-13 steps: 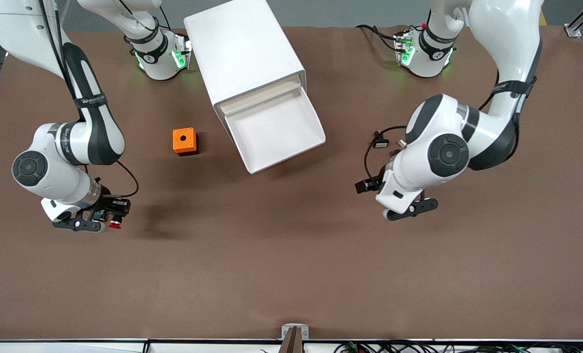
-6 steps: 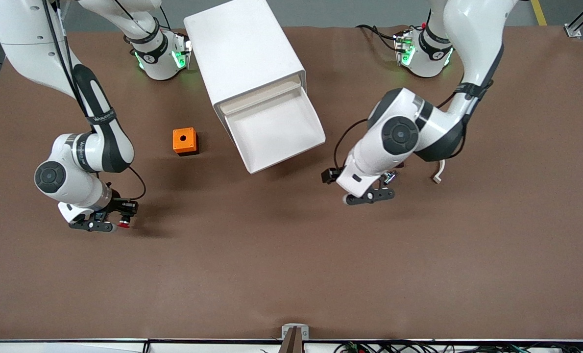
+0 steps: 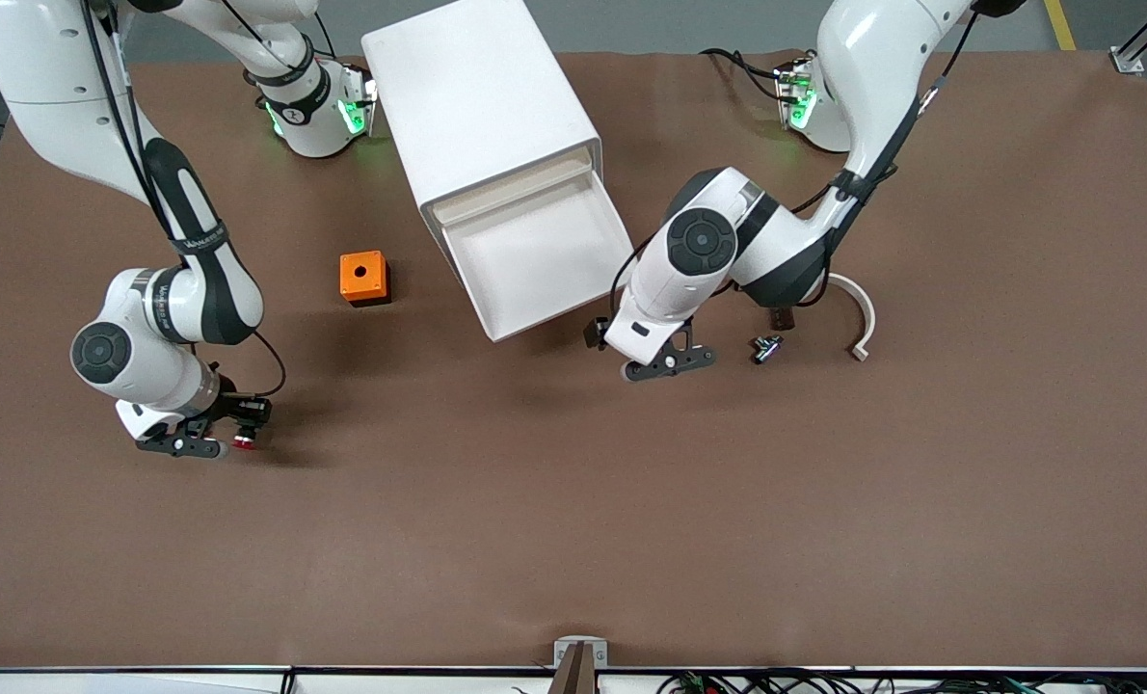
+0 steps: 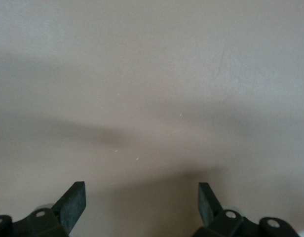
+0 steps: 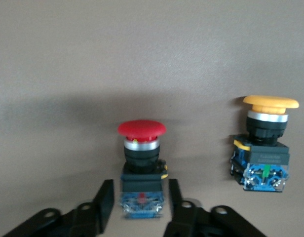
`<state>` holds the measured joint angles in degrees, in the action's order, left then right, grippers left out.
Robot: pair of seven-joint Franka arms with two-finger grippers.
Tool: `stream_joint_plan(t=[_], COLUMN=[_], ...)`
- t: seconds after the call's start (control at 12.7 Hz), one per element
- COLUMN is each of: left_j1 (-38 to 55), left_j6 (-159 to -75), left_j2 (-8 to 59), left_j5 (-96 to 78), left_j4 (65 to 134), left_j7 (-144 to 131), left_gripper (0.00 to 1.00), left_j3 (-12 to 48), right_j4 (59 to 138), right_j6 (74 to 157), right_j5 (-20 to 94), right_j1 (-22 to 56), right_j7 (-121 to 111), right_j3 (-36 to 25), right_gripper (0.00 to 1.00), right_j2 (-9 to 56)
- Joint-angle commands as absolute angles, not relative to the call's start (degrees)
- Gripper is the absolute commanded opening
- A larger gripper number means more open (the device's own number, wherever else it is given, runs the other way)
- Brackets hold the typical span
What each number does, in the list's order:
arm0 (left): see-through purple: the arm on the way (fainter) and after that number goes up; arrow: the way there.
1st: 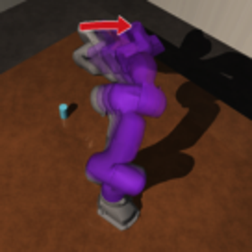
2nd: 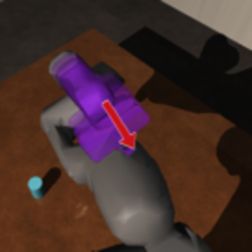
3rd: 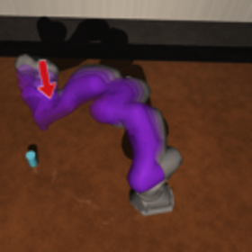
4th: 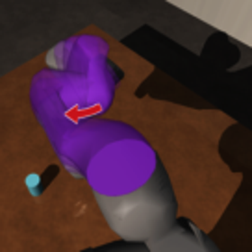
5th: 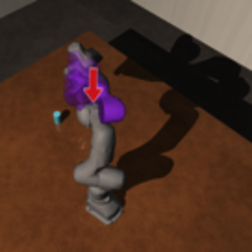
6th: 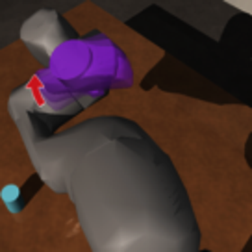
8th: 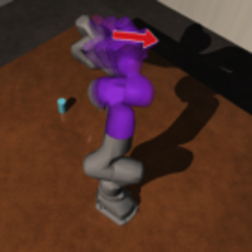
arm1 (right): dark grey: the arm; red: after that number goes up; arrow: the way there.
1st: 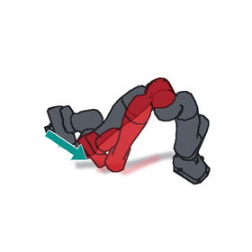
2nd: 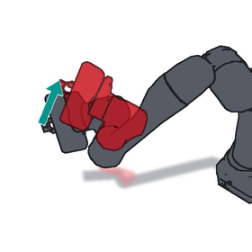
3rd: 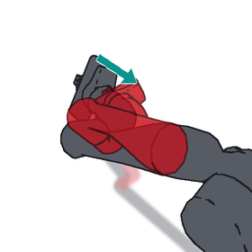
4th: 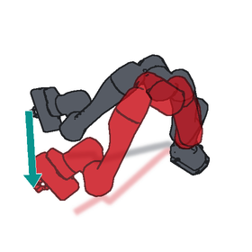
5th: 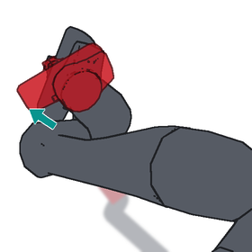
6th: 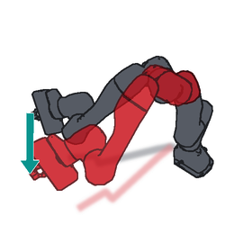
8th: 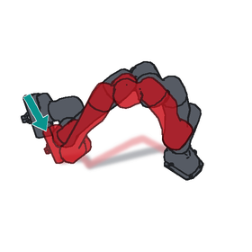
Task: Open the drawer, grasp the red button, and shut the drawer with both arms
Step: 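Set down the red button while the left gripper reaches the drawer front, then push the drawer shut with the left gripper while the right gripper withdraws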
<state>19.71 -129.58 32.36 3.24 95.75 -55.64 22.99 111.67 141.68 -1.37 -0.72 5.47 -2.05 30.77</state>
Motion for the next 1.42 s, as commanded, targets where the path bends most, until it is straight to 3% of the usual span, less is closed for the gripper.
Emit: stream_joint_plan(t=[0.0,0.24,0.39,0.79,1.1,1.34], left_j1=[22.23,25.56,27.06,32.60,34.45,37.09], left_j6=[-131.48,-131.49,-131.48,-130.96,-130.25,-130.25], left_j2=[33.66,34.63,34.45,34.63,35.42,36.03], left_j5=[4.40,4.13,3.96,3.78,3.78,2.99], left_j4=[95.71,95.71,95.71,96.15,96.42,96.33], left_j7=[-60.20,-66.16,-69.42,-80.48,-87.53,-91.22], left_gripper=[1.00,1.00,1.00,1.00,1.00,1.00], left_j3=[22.94,22.94,23.11,24.25,27.33,27.33], right_j4=[111.45,111.18,109.96,99.26,82.65,79.01], right_j6=[142.65,141.42,136.43,114.66,93.12,86.40], right_j5=[-1.49,-1.49,-1.49,-1.41,-1.41,-1.32], right_j1=[-1.93,-1.67,-1.76,-2.37,-3.25,-5.09], right_j7=[4.83,4.05,3.96,3.87,-0.52,-0.70], right_j3=[-0.79,-0.79,-0.70,-0.62,-0.79,-0.79], right_gripper=[1.00,1.00,1.00,1.00,1.00,1.00], right_j2=[31.11,30.33,28.23,22.41,22.32,18.92])
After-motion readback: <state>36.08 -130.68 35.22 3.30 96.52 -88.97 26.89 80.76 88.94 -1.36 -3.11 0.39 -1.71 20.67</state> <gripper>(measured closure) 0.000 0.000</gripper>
